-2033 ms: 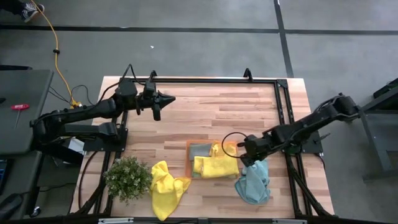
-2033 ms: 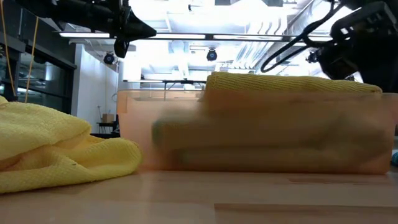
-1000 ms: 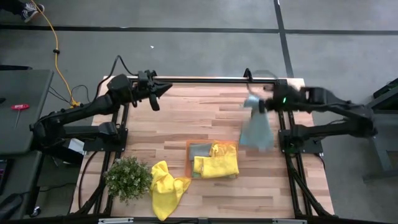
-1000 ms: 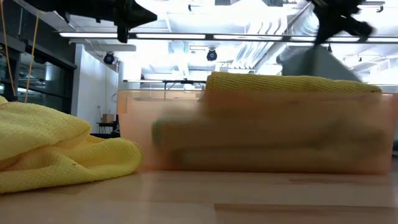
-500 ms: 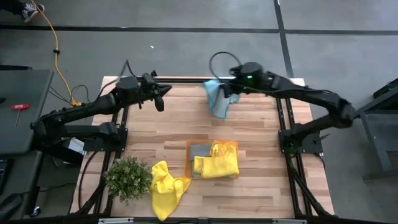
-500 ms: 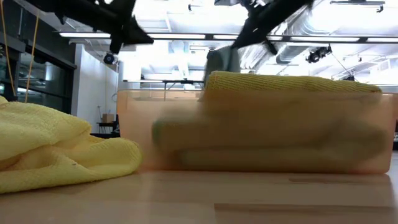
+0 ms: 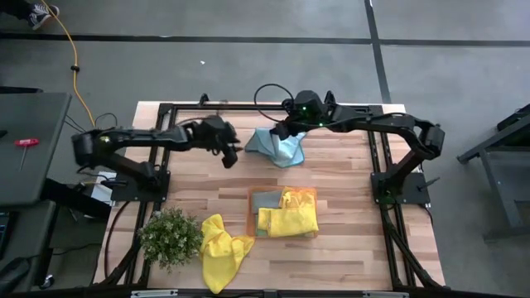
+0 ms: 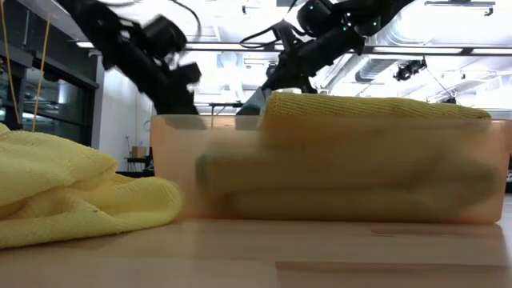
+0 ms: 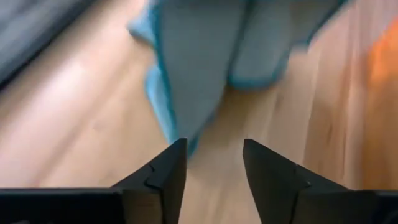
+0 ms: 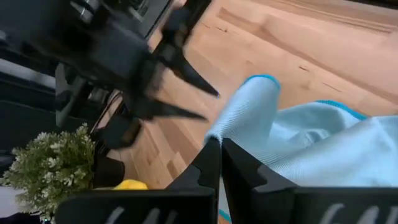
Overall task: Fold microfiber towels
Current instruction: Fold the blue microfiber towel
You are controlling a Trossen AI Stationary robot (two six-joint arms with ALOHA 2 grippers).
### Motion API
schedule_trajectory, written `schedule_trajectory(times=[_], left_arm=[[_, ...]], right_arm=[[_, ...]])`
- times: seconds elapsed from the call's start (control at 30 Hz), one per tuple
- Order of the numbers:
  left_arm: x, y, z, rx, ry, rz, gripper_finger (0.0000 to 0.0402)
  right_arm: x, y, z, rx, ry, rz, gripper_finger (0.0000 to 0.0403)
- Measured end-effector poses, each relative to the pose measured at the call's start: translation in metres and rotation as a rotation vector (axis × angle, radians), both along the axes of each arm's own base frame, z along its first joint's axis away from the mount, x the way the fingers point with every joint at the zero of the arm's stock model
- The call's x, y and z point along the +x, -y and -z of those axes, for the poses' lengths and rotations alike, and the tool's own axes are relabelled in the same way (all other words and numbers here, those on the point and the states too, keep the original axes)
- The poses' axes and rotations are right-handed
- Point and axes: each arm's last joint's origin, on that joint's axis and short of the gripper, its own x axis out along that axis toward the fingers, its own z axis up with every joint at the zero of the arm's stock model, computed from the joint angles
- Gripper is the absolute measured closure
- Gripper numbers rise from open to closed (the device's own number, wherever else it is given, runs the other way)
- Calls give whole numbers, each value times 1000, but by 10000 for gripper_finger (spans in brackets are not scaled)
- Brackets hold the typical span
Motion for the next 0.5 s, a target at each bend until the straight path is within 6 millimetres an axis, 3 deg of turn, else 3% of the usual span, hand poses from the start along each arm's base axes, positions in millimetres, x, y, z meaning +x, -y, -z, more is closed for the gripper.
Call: schedule_trajectory(times=[0.23, 0.5], left_arm=[[20, -11, 51, -56, -87, -18, 233], [30, -27, 79, -110, -5, -179, 235]], right_arm=[[-5, 6, -5, -4, 13, 19, 403], [-6, 7, -4, -4, 12, 19, 403]])
